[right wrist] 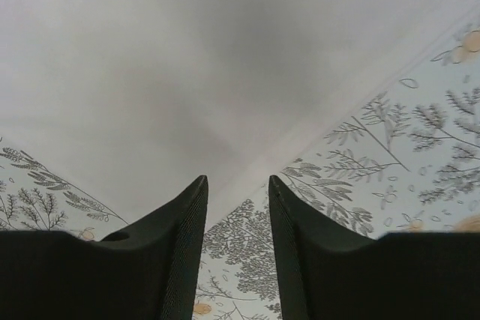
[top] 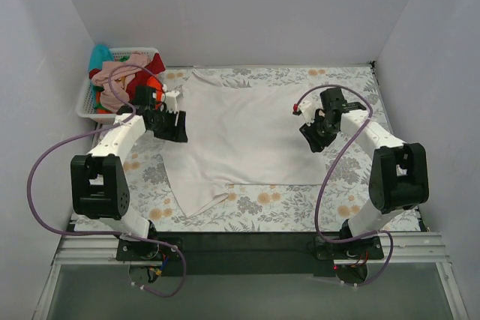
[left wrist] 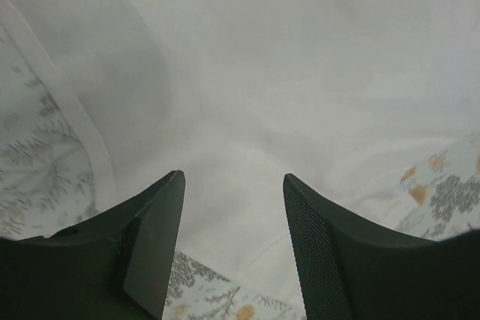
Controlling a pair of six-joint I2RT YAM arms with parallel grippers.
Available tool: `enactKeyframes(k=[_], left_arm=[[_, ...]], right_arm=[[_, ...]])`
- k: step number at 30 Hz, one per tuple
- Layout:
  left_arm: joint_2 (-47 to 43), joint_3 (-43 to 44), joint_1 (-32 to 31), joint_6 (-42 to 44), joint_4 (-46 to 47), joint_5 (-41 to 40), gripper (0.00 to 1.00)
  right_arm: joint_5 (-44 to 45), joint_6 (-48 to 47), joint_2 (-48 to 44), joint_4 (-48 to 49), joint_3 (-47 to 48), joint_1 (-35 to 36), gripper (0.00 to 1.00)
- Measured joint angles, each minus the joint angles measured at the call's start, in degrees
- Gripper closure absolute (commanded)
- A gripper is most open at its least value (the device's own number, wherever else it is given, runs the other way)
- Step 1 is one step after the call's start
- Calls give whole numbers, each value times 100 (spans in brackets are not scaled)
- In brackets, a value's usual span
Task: Fold and stack the t-shirts
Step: Flatten the tshirt out
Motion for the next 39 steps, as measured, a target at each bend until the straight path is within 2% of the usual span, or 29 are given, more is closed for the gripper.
enactKeyframes(k=[8, 13, 18, 22, 25, 28, 33, 39], left_arm=[[-310, -1486, -258, 592, -315, -535, 52], [-597, -2269, -916, 826, -243, -1023, 56], [-1043, -2500, -1515, 962, -651, -1060, 59], [-1353, -2282, -1528, 1108, -1362, -844, 57], [-1373, -1644, -1528, 1145, -1690, -732, 56], [-1283, -868, -1526, 1032, -1578, -717, 55], [-691, -197, -1462, 564, -767, -833, 55], [527, -87, -1294, 98, -35, -1093, 56]], right_arm=[[197, -149, 219, 94, -822, 146, 66], [468, -369, 103, 363, -1226, 177, 67], [789, -793, -531, 409, -1834, 177, 64], [741, -1117, -942, -332, -1915, 133, 59], [442, -1147, -1073, -844, -1357, 118, 58], [197, -1025, -907, -951, -481, 109, 64], [-35, -514, 234, -728, 872, 109, 66], [-76, -46, 1390, -621, 1598, 109, 66]])
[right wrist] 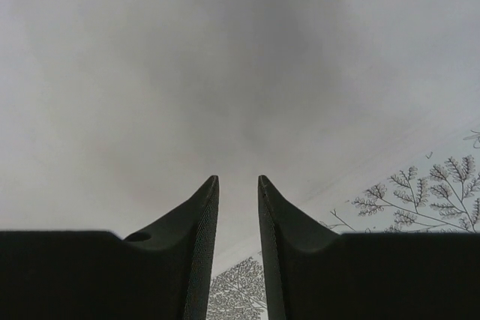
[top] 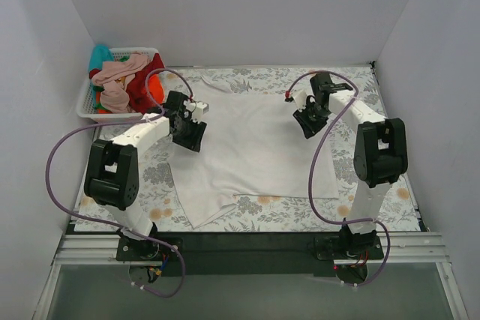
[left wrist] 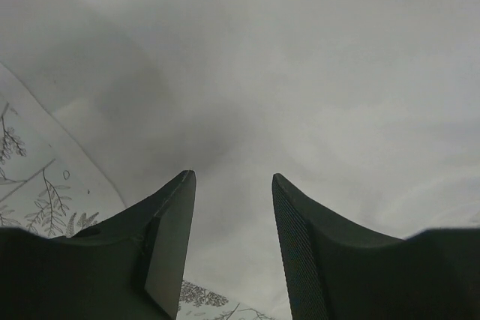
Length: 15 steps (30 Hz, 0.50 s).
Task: Fold and stack the t-shirts
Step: Flatten the tshirt out
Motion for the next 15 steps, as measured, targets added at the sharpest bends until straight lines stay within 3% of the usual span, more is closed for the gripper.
enactKeyframes(k=[7, 15], left_arm=[[144, -881, 240, -66, 238, -365, 56], [-671, -1729, 258, 11, 92, -363, 57]], right_arm=[[35, 166, 568, 173, 48, 0, 66], [107, 111, 402, 645, -640, 63, 65]])
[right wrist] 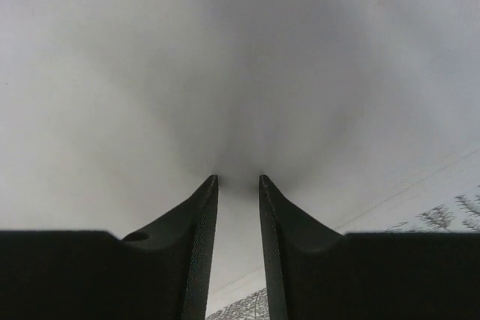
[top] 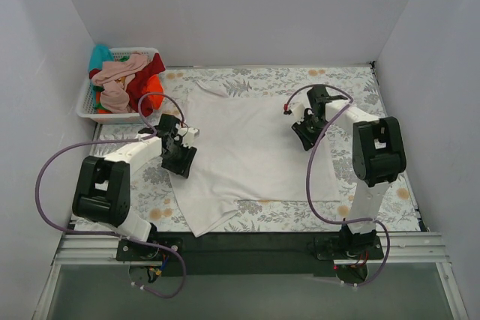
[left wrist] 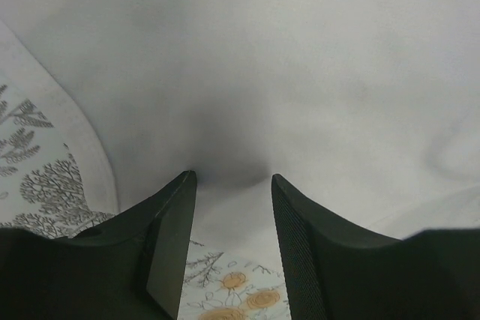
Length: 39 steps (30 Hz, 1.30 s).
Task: Fold and stack the t-shirts
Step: Flatten the tshirt out, then fold the tshirt
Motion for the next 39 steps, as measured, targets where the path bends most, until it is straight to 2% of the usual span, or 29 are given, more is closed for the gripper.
enactKeyframes(k=[3, 6, 8, 11, 15, 19, 27, 33, 39], left_arm=[[-181, -50, 0, 42, -341, 74, 55], [-280, 264, 0, 72, -765, 258, 47], [-254, 846, 0, 76, -918, 411, 45], [46, 2190, 0, 35, -898, 610, 42], [835, 3834, 17, -90, -306, 706, 42], [1893, 4911, 94, -315, 197, 599, 51], [4430, 6946, 326, -1016, 678, 83, 57], [5003, 7073, 562, -1408, 966, -120, 52], [5034, 7250, 625, -1561, 1268, -363, 55]], right_arm=[[-120, 4, -240, -109, -243, 44, 62], [-317, 59, -474, -308, -173, 42, 55], [-448, 120, -590, -481, 160, -17, 52], [-619, 223, -584, -481, 962, -192, 50], [-737, 374, -291, -398, 2098, -485, 50], [-748, 522, 358, -339, 2962, -761, 51], [-612, 704, 1720, -337, 3746, -1158, 52], [-564, 813, 2131, -323, 3884, -1276, 52], [-573, 997, 2350, -249, 4181, -1270, 51]])
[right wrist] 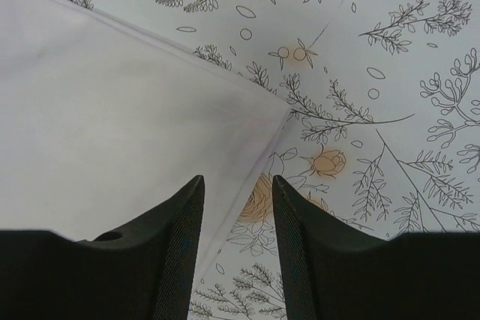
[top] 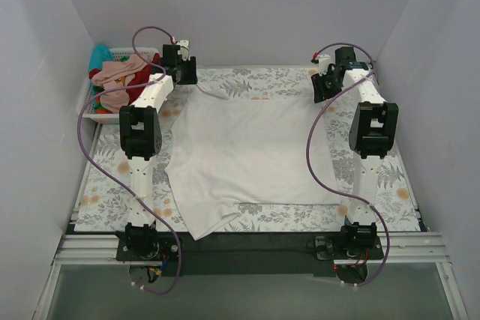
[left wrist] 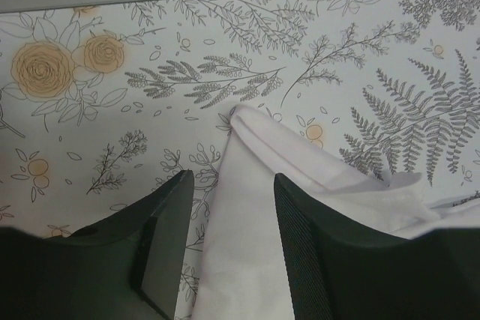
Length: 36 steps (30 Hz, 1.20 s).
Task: Fold and stack the t-shirts
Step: Fold the tshirt
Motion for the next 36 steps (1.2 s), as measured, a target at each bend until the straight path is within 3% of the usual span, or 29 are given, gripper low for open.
enactKeyframes(k=[21, 36], left_arm=[[743, 341, -7, -236, 332, 203, 57], [863, 605, -7, -450, 634, 393, 57]], right_arm=[[-66, 273, 306, 278, 114, 7, 48], [-262, 518, 323, 417, 114, -201, 39]])
